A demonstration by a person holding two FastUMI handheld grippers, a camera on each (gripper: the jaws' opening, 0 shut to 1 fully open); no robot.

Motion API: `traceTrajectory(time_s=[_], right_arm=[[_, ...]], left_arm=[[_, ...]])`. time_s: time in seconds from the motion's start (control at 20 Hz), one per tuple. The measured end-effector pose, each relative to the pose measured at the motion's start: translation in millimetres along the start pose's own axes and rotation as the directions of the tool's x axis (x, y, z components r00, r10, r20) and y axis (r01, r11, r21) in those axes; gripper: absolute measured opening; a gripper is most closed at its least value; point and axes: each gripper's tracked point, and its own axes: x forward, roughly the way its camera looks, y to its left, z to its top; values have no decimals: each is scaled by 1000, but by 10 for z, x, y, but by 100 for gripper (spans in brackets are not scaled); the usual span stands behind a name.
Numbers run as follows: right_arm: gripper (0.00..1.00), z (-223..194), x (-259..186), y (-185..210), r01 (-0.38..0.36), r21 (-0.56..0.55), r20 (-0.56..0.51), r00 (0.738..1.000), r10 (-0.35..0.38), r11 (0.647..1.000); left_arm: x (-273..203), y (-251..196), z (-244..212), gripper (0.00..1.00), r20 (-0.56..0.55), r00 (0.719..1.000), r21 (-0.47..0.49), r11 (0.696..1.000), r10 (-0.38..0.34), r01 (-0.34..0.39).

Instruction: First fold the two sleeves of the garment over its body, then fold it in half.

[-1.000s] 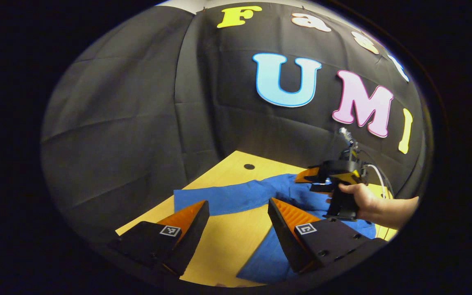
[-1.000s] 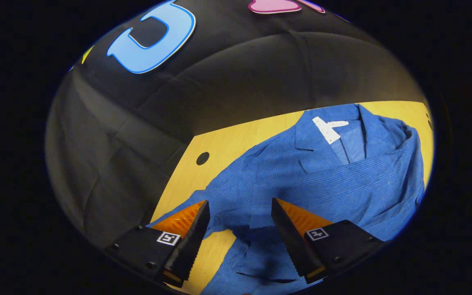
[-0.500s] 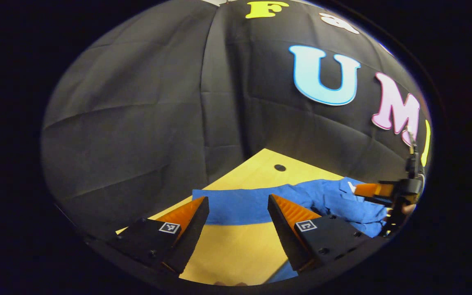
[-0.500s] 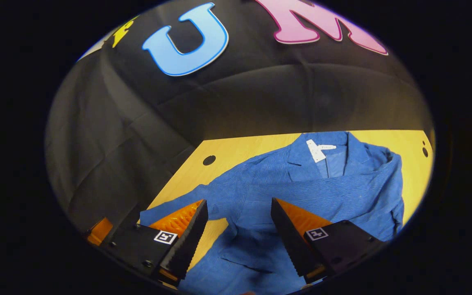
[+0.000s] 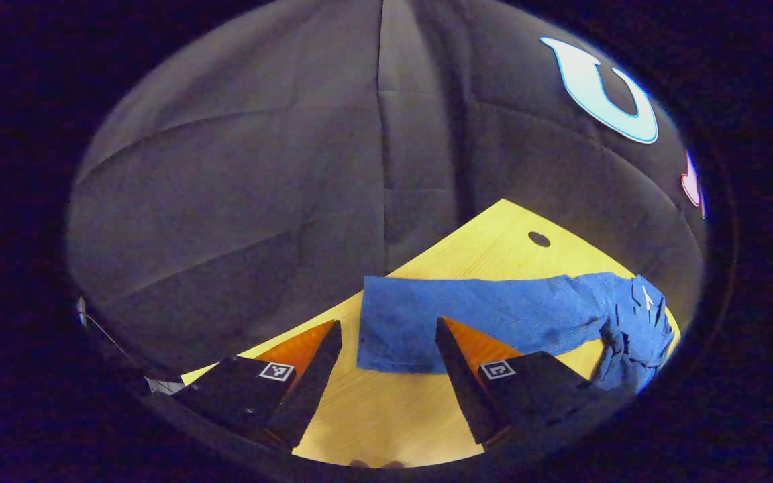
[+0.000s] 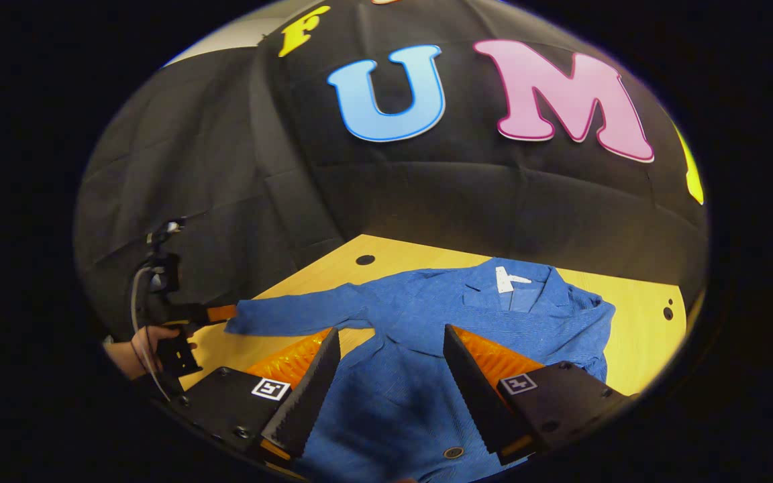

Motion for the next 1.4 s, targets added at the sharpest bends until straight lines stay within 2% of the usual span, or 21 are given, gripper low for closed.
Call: traceTrajectory(time_s=[0.25,0.45,0.5,0.6,0.7,0.75,0.8,0.95,1.1,1.15,1.25,1.4], right_arm=[[98,-430,-316,161,-40,-66,-66,997,36,997],[98,-706,-546,212,-65,-39,-106,993,60,997],[98,-752,-577,203,-63,-14,-115,992,61,998],[98,-783,-620,156,-52,30,-119,991,55,998],[98,-728,-628,21,-23,26,-100,995,25,999],[98,-706,-631,-44,-8,14,-86,996,9,1000],[98,-686,-644,-128,7,-6,-74,997,-8,1000],[98,-663,-660,-433,66,-52,-56,996,-69,996],[98,-683,-700,-648,105,-45,-59,992,-107,994],[98,-682,-717,-722,121,-46,-56,991,-123,992],[98,-711,-754,-825,145,-44,-58,987,-147,988],[98,-749,-823,-897,162,-34,-58,985,-164,986]], left_arm=[[210,62,-177,83,-117,993,22,999,36,-34],[233,-22,-129,83,-141,990,97,995,16,-3],[265,-38,-112,79,-155,988,103,995,8,9],[253,-51,-92,80,-202,979,99,995,-3,23],[312,-88,-81,71,-231,973,99,994,-14,38],[281,-89,-67,58,-236,972,106,993,-20,46],[289,-115,-51,58,-224,974,108,993,-28,53],[326,-222,-29,14,-199,979,70,996,-41,56],[313,-270,-12,13,-180,981,11,997,-73,76],[346,-307,-16,2,-171,981,-5,996,-87,87],[336,-415,-33,2,-178,976,-29,992,-130,127],[266,-480,21,1,-163,977,-9,990,-139,140]])
